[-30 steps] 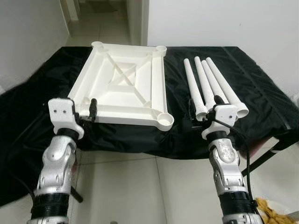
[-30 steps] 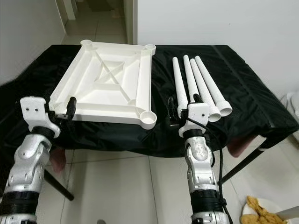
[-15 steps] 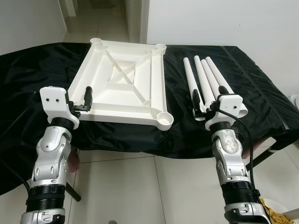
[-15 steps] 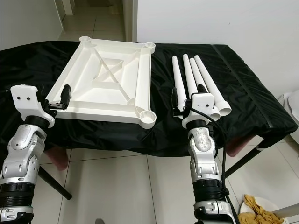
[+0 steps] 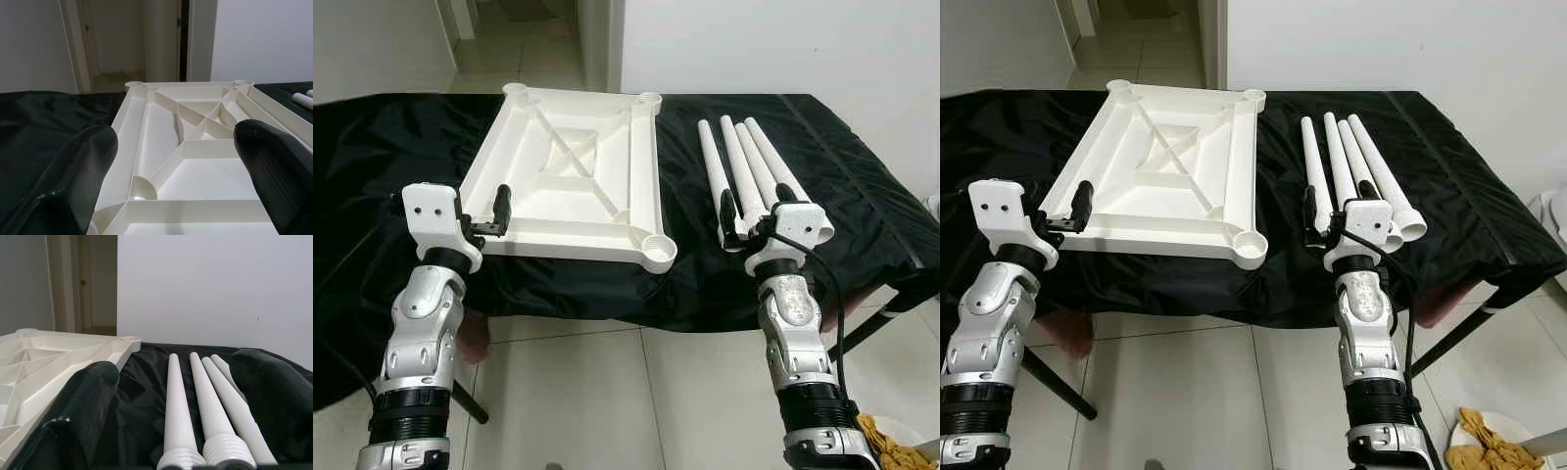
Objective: Building children table
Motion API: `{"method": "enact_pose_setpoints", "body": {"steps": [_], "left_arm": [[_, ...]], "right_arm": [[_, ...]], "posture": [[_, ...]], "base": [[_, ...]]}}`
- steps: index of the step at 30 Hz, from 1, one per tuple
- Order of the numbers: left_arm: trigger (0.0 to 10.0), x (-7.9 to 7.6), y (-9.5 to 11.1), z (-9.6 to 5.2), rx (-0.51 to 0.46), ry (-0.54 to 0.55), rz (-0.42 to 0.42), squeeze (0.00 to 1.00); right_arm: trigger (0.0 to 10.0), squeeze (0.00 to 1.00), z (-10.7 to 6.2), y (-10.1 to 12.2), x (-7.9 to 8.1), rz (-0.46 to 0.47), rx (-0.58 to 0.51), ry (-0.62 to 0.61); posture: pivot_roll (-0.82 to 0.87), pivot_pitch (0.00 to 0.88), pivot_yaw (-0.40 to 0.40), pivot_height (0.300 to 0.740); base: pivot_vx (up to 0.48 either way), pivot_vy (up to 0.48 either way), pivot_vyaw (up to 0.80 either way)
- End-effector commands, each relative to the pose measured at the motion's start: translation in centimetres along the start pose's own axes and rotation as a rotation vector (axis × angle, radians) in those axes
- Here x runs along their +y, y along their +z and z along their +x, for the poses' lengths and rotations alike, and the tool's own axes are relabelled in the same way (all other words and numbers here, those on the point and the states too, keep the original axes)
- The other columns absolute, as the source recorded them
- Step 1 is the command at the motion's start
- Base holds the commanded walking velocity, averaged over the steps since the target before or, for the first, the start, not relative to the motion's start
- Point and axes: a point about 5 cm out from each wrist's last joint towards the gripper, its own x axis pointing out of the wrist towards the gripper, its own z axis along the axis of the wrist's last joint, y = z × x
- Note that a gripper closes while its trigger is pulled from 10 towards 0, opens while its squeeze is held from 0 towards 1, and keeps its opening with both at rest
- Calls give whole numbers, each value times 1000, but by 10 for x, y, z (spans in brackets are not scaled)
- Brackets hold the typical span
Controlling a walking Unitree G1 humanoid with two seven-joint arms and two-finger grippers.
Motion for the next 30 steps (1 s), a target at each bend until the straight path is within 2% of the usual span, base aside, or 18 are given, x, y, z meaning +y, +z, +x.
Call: {"method": "enact_pose_setpoints", "body": {"steps": [1,11,30], "left_arm": [[10000,3,-2,1,21,-1,1,0],[10000,4,-4,2,24,3,-18,0],[10000,3,-3,5,21,-1,-15,0]], "right_arm": [[10000,0,-2,-2,-1,10,-1,-14],[10000,0,-2,-2,0,5,1,-17],[10000,0,-2,-2,0,1,-2,-28]], "posture": [[-45,0,35,740],[-50,18,41,740],[-52,22,51,740]], "base": [[0,0,0],[0,0,0],[302,0,0]]}}
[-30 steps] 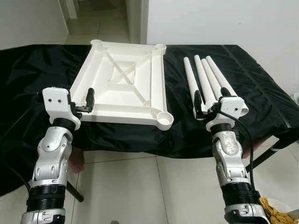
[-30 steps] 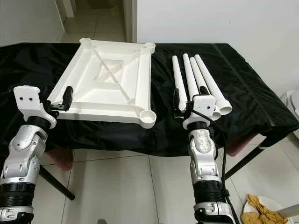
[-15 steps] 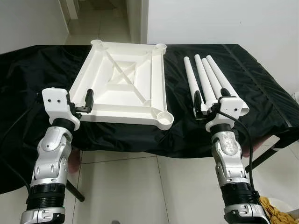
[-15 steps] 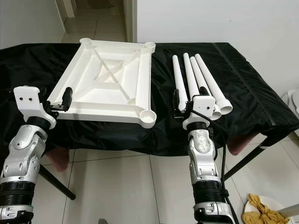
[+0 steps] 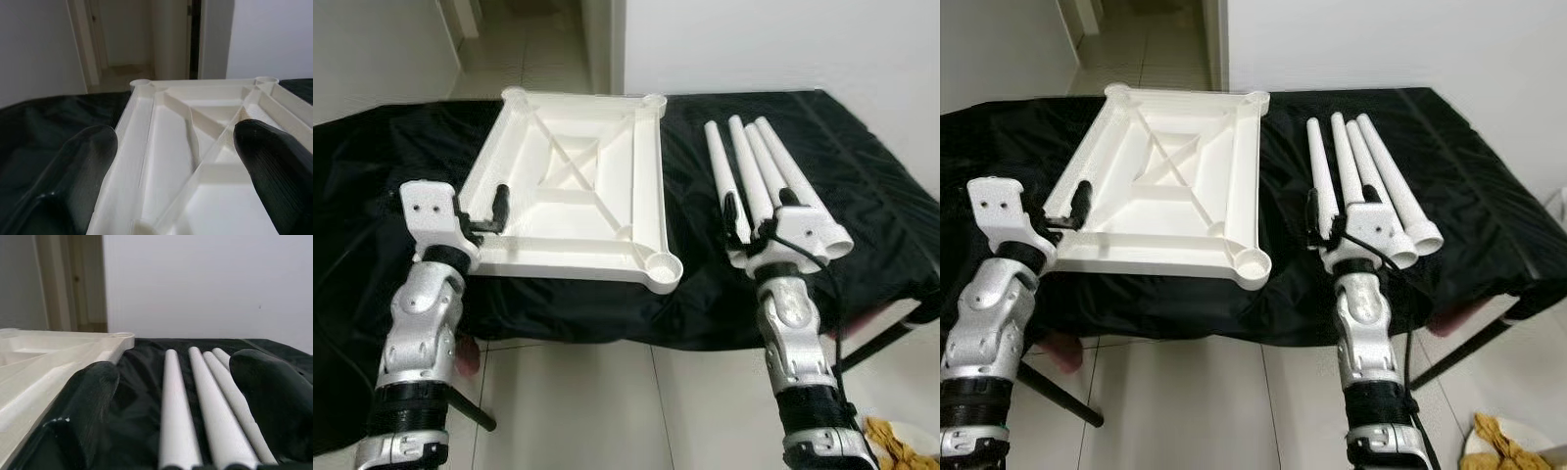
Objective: Building children table
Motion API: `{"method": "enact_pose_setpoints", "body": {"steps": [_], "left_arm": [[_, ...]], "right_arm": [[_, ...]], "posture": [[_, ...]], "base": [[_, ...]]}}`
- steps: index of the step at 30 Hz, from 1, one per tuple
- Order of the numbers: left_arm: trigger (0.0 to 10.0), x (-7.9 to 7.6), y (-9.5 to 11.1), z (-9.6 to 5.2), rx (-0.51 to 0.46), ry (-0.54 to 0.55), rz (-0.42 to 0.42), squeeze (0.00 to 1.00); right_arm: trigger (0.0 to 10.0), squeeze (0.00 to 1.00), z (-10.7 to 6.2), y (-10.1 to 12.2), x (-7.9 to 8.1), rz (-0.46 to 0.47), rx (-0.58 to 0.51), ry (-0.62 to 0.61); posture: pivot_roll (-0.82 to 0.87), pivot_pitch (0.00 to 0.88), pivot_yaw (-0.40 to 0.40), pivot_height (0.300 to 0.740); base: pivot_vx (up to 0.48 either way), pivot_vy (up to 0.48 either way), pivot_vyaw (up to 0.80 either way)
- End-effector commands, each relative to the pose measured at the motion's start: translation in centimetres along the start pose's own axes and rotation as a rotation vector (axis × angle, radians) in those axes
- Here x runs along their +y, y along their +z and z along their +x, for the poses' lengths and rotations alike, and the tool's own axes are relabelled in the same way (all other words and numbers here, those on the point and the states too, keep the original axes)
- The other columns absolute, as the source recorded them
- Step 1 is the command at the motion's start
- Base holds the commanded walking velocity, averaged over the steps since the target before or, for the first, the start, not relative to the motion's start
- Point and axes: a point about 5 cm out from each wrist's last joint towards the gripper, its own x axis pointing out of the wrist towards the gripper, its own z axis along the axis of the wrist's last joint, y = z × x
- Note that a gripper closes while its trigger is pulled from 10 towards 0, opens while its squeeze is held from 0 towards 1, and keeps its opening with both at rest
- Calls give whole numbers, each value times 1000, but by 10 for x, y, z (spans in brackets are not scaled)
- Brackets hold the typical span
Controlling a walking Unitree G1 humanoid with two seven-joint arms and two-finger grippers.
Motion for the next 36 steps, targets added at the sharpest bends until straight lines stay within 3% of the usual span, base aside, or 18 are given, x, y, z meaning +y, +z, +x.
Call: {"method": "enact_pose_setpoints", "body": {"steps": [1,6,14,18,28,34,36], "left_arm": [[10000,-3,-2,1,10,-17,-12,0],[10000,-3,-1,2,7,-13,-17,0],[10000,-3,1,1,-7,-6,-72,0],[10000,-2,1,1,5,-8,-57,0],[10000,-13,6,0,31,-140,-53,0],[10000,-23,5,-1,58,-212,-48,0],[10000,-34,7,-1,73,-281,-56,0]], "right_arm": [[10000,0,-1,-1,-5,-3,1,-19],[10000,0,0,-1,-6,-6,0,-21],[10000,0,2,-1,-6,-9,-2,-16],[10000,0,6,-4,-7,5,38,-14],[10000,0,22,4,-7,-36,79,26],[10000,0,29,1,-7,-5,173,28],[10000,0,31,-4,-4,5,267,45]], "posture": [[-52,22,51,740],[-51,20,49,740],[-50,21,45,740],[-48,24,42,740],[-47,29,45,740],[-49,33,47,740],[-51,35,47,740]], "base": [[345,0,0],[338,0,0],[0,0,0],[0,0,0],[0,0,0],[0,0,0],[0,0,0]]}}
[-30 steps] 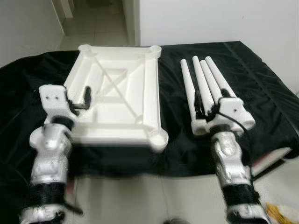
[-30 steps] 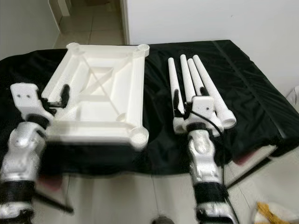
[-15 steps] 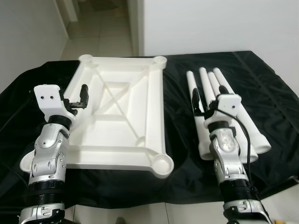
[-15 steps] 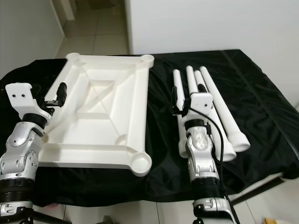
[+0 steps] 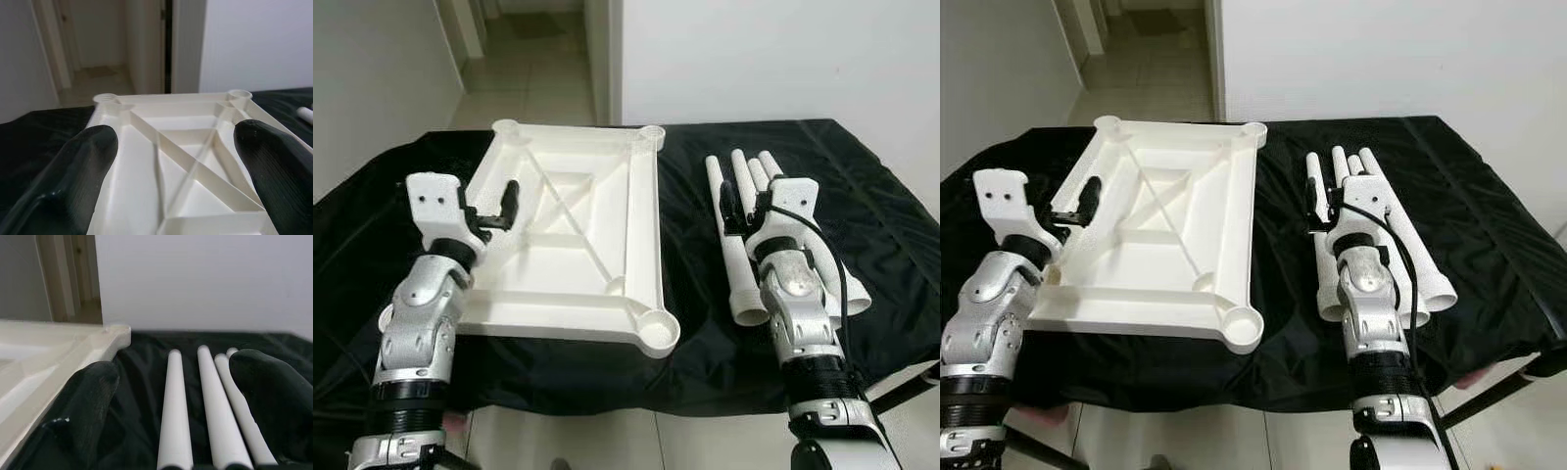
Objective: Building children table
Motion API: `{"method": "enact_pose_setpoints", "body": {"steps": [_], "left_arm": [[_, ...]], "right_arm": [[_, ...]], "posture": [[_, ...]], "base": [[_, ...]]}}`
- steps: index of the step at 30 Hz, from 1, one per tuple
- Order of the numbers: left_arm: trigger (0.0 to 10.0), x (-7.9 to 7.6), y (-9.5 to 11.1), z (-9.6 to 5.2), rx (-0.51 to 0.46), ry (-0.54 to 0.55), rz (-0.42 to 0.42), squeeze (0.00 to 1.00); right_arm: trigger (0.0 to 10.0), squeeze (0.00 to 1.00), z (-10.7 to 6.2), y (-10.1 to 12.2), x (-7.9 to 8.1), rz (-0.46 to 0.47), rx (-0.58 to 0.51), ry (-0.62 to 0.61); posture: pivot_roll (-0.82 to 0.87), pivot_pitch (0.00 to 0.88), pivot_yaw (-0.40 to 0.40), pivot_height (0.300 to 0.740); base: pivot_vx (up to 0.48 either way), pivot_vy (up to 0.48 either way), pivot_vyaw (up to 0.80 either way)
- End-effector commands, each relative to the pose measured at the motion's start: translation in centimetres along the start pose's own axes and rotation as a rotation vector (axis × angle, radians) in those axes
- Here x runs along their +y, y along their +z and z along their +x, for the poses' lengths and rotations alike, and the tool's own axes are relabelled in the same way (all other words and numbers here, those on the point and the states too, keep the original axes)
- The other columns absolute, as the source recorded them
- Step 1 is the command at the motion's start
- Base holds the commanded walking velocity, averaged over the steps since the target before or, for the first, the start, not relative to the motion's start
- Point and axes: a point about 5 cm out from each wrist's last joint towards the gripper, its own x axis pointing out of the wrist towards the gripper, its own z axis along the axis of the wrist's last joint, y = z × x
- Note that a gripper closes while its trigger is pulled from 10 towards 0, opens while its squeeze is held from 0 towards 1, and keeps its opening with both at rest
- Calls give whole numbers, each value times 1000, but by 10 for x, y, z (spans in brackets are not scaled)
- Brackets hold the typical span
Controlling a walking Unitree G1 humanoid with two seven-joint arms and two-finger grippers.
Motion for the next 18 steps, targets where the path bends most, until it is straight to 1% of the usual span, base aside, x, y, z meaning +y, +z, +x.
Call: {"method": "enact_pose_setpoints", "body": {"steps": [1,3,5,7,9,10,11,12,13,14,16,17,18], "left_arm": [[10000,-12,1,-1,12,-145,1,0],[10000,-19,2,-1,30,-193,2,0],[10000,-19,2,-1,30,-193,2,0],[10000,-22,3,-1,44,-218,3,0],[10000,-23,2,-2,58,-235,13,0],[10000,-23,2,-2,58,-235,13,0],[10000,-23,2,-2,64,-239,14,0],[10000,-23,3,-3,64,-238,18,0],[10000,-23,3,-3,64,-238,18,0],[10000,-24,3,-3,65,-238,17,0],[10000,-24,3,-4,69,-237,16,0],[10000,-24,4,-4,73,-235,14,0],[10000,-24,4,-4,73,-235,14,0]], "right_arm": [[10000,0,2,0,1,6,40,13],[10000,0,4,-4,3,22,124,3],[10000,0,4,-4,3,22,124,3],[10000,0,5,-9,4,3,201,-32],[10000,0,4,-19,8,-5,293,-47],[10000,0,4,-19,8,-5,293,-47],[10000,0,4,-23,9,0,322,-47],[10000,0,3,-25,12,13,357,-43],[10000,0,3,-25,12,13,357,-43],[10000,0,1,-28,15,55,402,-37],[10000,0,0,-29,17,87,430,-34],[10000,0,-1,-30,21,114,458,-7],[10000,0,-1,-30,21,114,458,-7]], "posture": [[-51,35,47,740],[-52,36,45,740],[-52,36,45,740],[-54,33,43,740],[-54,31,40,740],[-54,31,40,740],[-54,31,40,740],[-53,28,37,740],[-53,28,37,740],[-52,28,36,740],[-51,26,35,740],[-49,26,31,740],[-49,26,31,740]], "base": [[0,0,0],[0,0,0],[0,0,0],[0,0,0],[0,0,0],[0,0,0],[0,0,0],[0,0,0],[0,0,0],[0,0,0],[0,0,0],[0,0,0],[0,0,0]]}}
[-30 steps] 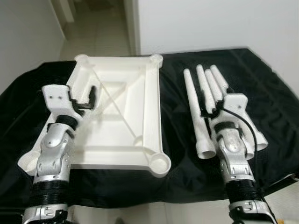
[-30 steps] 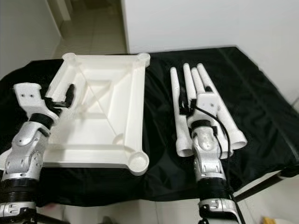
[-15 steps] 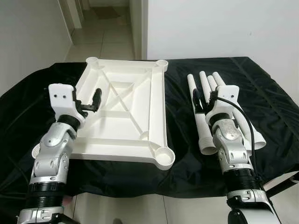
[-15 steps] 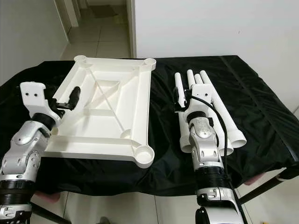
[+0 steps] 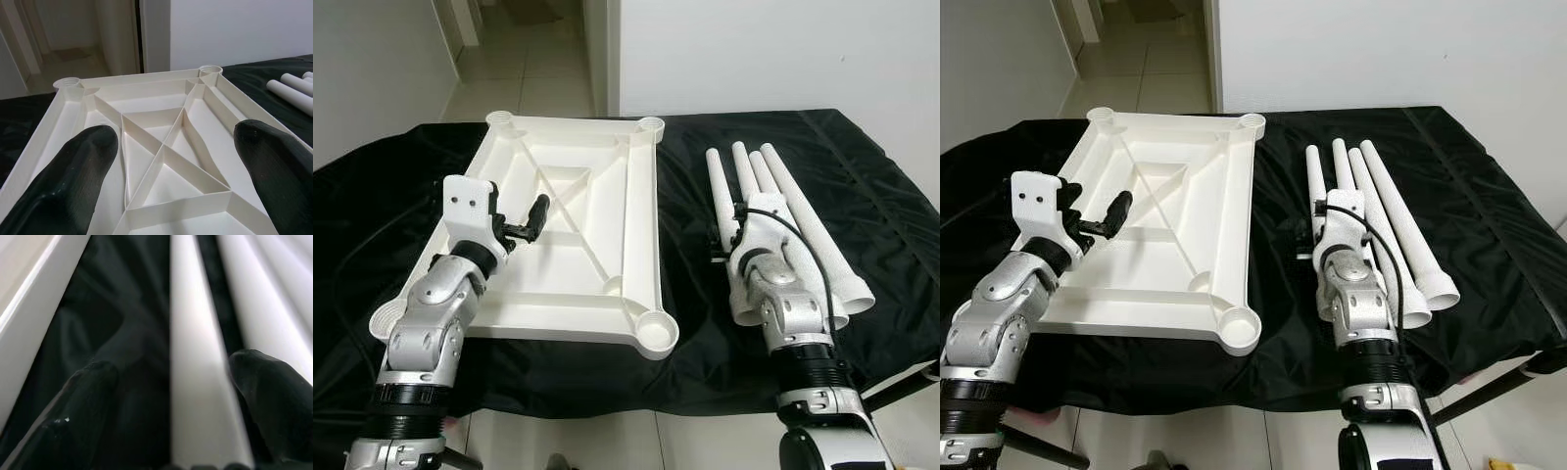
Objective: Building children table
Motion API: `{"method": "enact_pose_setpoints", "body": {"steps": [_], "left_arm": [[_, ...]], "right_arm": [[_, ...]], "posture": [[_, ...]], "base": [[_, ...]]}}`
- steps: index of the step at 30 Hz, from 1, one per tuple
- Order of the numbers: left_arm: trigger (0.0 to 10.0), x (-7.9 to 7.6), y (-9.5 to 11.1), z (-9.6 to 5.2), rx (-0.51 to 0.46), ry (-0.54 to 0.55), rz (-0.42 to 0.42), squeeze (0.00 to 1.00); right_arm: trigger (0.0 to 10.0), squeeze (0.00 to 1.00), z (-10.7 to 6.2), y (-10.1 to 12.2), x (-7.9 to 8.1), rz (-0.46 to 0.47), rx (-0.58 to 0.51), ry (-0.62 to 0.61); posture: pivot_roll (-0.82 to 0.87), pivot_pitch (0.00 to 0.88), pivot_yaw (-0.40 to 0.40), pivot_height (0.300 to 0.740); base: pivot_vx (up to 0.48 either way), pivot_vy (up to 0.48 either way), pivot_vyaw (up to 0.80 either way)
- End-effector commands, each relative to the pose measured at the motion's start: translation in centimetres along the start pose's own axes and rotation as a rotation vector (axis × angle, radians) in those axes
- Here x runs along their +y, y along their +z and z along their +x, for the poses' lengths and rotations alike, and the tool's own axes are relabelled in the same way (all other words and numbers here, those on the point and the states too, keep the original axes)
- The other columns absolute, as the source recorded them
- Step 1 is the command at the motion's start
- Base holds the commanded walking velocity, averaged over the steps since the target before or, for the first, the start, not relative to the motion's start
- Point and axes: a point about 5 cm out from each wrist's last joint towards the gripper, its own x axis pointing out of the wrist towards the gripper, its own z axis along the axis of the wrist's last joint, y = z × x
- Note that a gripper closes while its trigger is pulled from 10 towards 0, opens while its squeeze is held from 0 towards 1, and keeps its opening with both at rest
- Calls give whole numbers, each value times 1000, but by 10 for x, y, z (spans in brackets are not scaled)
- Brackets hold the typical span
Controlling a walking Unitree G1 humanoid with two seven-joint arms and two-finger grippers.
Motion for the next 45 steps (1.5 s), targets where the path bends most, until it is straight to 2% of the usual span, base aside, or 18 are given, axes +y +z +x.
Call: {"method": "enact_pose_setpoints", "body": {"steps": [1,8,10,13,19,21,24,27,28,29,30,34,35,36,40,45], "left_arm": [[10000,-7,-3,-3,25,-135,1,0],[10000,-7,-2,-5,32,-130,-2,0],[10000,-7,-2,-5,31,-130,-2,0],[10000,-8,-1,-4,32,-132,-8,0],[10000,-9,-1,-5,36,-134,-11,0],[10000,-9,-1,-5,40,-134,-12,0],[10000,-9,-1,-5,40,-134,-12,0],[10000,-9,0,-4,42,-131,-14,0],[10000,-9,0,-4,42,-131,-14,0],[10000,-10,1,-4,42,-131,-14,0],[10000,-9,2,-4,41,-131,-15,0],[10000,-9,2,-4,41,-130,-16,0],[10000,-10,3,-4,38,-129,-18,0],[10000,-10,3,-5,38,-128,-22,0],[10000,-10,3,-5,38,-128,-24,0],[10000,-9,5,-3,43,-126,-32,0]], "right_arm": [[10000,0,-1,1,6,47,39,44],[10000,0,0,-8,8,170,161,48],[10000,0,0,-9,8,171,169,42],[10000,0,1,-18,6,203,246,23],[10000,0,-1,-30,6,201,327,17],[10000,0,-3,-45,7,180,414,16],[10000,0,-3,-45,7,177,419,16],[9843,0,-4,-54,9,231,525,15],[9843,0,-4,-54,9,231,525,15],[8118,0,-4,-57,9,241,547,13],[7216,0,-4,-58,9,239,556,8],[7333,0,-5,-60,9,244,576,8],[2588,0,-5,-63,10,242,600,7],[0,0,-6,-67,10,239,621,4],[0,0,-7,-69,10,236,635,2],[0,0,-7,-63,18,198,636,78]], "posture": [[-48,26,30,740],[-47,18,25,740],[-47,18,25,740],[-50,17,26,740],[-49,20,26,740],[-50,20,26,740],[-50,20,26,740],[-49,23,23,740],[-49,23,23,740],[-48,22,22,740],[-49,24,22,740],[-49,23,22,740],[-51,24,20,740],[-50,26,19,740],[-50,26,19,740],[-51,37,22,740]], "base": [[0,0,0],[0,0,0],[0,0,0],[0,0,0],[0,0,0],[0,0,0],[0,0,0],[0,0,0],[0,0,0],[0,0,0],[0,0,0],[0,0,0],[0,0,0],[0,0,0],[0,0,0],[0,0,0]]}}
